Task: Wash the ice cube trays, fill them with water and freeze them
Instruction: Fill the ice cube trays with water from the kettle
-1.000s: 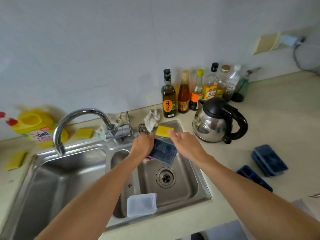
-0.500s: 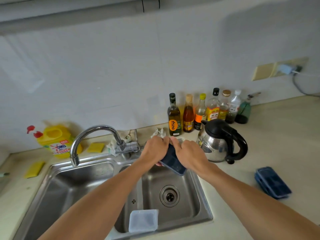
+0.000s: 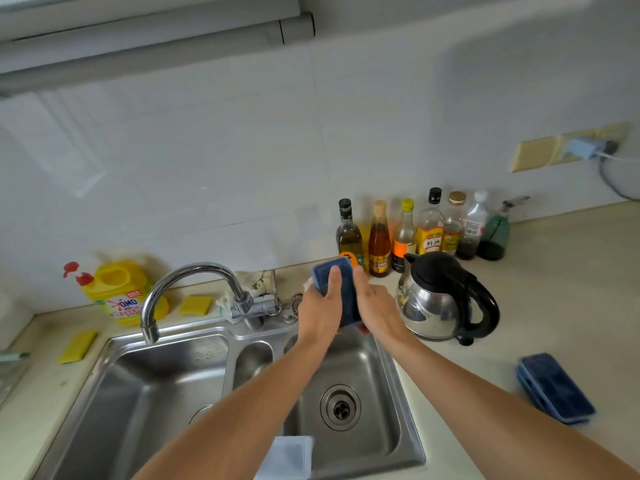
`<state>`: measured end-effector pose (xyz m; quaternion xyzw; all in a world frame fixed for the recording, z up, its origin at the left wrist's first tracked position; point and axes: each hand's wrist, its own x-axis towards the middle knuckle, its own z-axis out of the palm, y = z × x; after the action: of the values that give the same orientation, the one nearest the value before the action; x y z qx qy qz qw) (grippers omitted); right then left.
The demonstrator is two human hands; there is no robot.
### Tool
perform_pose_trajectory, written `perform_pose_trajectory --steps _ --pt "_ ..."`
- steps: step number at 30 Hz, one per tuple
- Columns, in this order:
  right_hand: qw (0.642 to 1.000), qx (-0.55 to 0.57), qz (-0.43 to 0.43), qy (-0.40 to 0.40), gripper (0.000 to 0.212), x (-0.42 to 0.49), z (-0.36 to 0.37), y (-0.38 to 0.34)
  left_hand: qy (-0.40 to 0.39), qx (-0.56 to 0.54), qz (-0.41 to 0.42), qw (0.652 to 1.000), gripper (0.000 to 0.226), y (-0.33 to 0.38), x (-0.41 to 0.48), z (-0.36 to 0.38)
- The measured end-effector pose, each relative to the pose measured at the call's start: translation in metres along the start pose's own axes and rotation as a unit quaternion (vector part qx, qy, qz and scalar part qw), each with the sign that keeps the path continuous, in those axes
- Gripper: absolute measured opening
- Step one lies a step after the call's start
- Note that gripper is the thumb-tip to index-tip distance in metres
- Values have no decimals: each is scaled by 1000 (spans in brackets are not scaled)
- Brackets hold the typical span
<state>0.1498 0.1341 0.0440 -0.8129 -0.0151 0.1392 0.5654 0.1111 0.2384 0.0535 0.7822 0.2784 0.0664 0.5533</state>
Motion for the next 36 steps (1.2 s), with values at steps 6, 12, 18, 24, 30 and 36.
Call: perform_pose_trajectory --steps 6,12,18,24,30,36 --pt "999 -8 -44 -1 62 11 -11 -8 63 71 107 990 37 -2 1 5" --pt "982 153 -89 73 66 21 -18 -19 23 162 238 957 51 -1 -11 9" --pt "961 207 -168 70 48 18 -9 -15 57 170 301 937 58 -6 -16 0" --pt "945 233 -221 63 49 15 -10 -45 88 165 350 918 58 14 -11 -13" --pt "932 252 -251 69 49 14 -9 -79 118 161 404 893 48 36 -1 -32" --pt "934 250 -240 81 53 7 9 -64 99 169 428 882 51 14 6 -42"
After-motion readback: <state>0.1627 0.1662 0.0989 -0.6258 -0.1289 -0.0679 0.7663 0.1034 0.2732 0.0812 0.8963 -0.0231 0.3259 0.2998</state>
